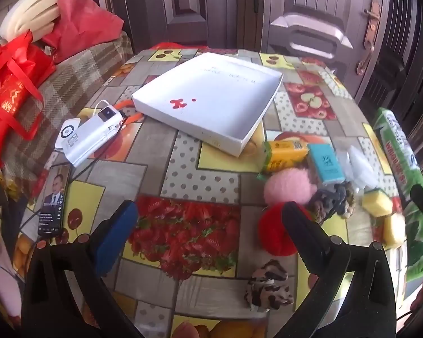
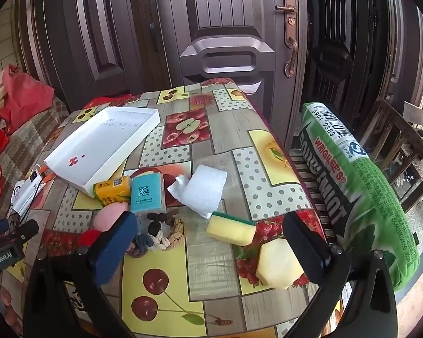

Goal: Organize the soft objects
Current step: 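Reach the left tool to the leopard scrunchie while the right tool approaches the pale sponge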

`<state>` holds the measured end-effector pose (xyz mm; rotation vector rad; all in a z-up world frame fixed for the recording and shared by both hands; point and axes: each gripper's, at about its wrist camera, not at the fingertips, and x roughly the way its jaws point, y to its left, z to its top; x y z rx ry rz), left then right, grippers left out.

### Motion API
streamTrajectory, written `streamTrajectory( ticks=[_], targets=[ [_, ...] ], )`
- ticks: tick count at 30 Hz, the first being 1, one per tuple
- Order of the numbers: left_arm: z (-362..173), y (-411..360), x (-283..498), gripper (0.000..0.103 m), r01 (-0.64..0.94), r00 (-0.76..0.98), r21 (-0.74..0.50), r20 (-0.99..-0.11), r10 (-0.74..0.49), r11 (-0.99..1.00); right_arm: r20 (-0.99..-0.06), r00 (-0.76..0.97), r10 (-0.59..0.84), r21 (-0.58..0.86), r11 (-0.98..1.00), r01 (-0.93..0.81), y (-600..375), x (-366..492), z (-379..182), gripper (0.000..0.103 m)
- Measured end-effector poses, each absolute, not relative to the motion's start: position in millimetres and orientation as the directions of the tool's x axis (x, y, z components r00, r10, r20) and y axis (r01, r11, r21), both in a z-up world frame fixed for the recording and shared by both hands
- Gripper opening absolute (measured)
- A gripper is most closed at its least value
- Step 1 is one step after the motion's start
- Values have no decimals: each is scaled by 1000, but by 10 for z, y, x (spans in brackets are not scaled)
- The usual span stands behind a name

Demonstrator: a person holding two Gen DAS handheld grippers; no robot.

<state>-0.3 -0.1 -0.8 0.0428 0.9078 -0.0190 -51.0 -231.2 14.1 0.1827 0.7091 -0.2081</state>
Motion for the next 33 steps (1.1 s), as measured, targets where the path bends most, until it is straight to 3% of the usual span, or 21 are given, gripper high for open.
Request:
streamTrajectory(
  ticks=[21, 24, 29, 33],
  targets=[
    [38, 137, -100, 103, 33, 650, 11, -760, -14, 999, -653, 752, -96, 105, 971, 215, -2237, -512, 145, 103],
    [72, 257, -122, 103, 18, 683, 19, -730, 2, 1000, -596, 801, -60, 131, 977, 170, -2270, -565, 236, 103],
    [229, 428, -176, 103, 26, 732, 70, -680, 29, 997, -417, 909, -13, 167, 982, 91, -2477, -704, 613, 103],
    [241, 412, -185, 103, 37, 738, 114, -673, 50, 993, -358, 934, -7, 190, 979, 80, -2642, -728, 803, 103]
  ],
)
